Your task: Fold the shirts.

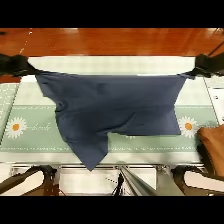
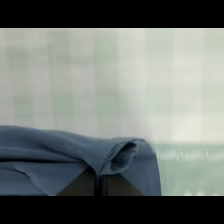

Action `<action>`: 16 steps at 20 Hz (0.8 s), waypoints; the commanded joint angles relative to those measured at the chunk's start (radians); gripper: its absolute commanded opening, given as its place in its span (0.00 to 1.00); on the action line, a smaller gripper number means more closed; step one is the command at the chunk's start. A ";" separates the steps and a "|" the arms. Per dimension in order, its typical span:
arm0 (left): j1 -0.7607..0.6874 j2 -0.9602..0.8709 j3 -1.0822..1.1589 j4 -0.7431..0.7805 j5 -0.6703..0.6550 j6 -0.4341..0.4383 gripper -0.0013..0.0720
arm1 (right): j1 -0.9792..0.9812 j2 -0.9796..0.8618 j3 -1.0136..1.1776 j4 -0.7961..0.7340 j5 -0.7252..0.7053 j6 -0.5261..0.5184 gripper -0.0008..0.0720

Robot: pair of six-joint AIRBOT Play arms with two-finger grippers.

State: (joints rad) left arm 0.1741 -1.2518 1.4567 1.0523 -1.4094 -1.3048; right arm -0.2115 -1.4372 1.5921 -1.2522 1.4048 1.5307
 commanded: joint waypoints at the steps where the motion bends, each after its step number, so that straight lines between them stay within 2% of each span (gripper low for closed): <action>1: -0.064 -0.173 -0.008 -0.014 0.195 0.015 0.05 | 0.015 -0.142 -0.002 0.051 -0.316 0.004 0.05; 4: -0.105 -0.266 -0.008 -0.014 0.385 0.014 0.05 | 0.015 -0.211 -0.002 0.082 -0.530 0.045 0.05; 6: -0.135 -0.324 -0.008 -0.014 0.485 0.014 0.05 | 0.015 -0.254 -0.002 0.106 -0.621 0.068 0.05; 9: -0.176 -0.402 -0.008 -0.014 0.527 0.013 0.05 | 0.015 -0.318 -0.002 0.137 -0.629 0.068 0.05; 13: -0.212 -0.468 -0.008 -0.015 0.465 0.009 0.05 | 0.015 -0.362 -0.002 0.136 -0.532 0.061 0.06; 14: -0.211 -0.466 -0.007 -0.014 0.436 0.010 0.09 | 0.015 -0.359 -0.002 0.138 -0.515 0.056 0.22; 15: -0.201 -0.462 0.002 -0.014 0.398 0.010 0.27 | 0.010 -0.348 -0.002 0.149 -0.500 0.040 0.51; 16: -0.184 -0.457 0.028 -0.013 0.325 0.010 0.53 | 0.000 -0.327 0.006 0.161 -0.467 -0.003 0.67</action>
State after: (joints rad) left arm -0.0189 -1.6962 1.4597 1.0378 -0.9791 -1.2945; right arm -0.2008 -1.7748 1.5917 -1.1168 0.8768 1.5803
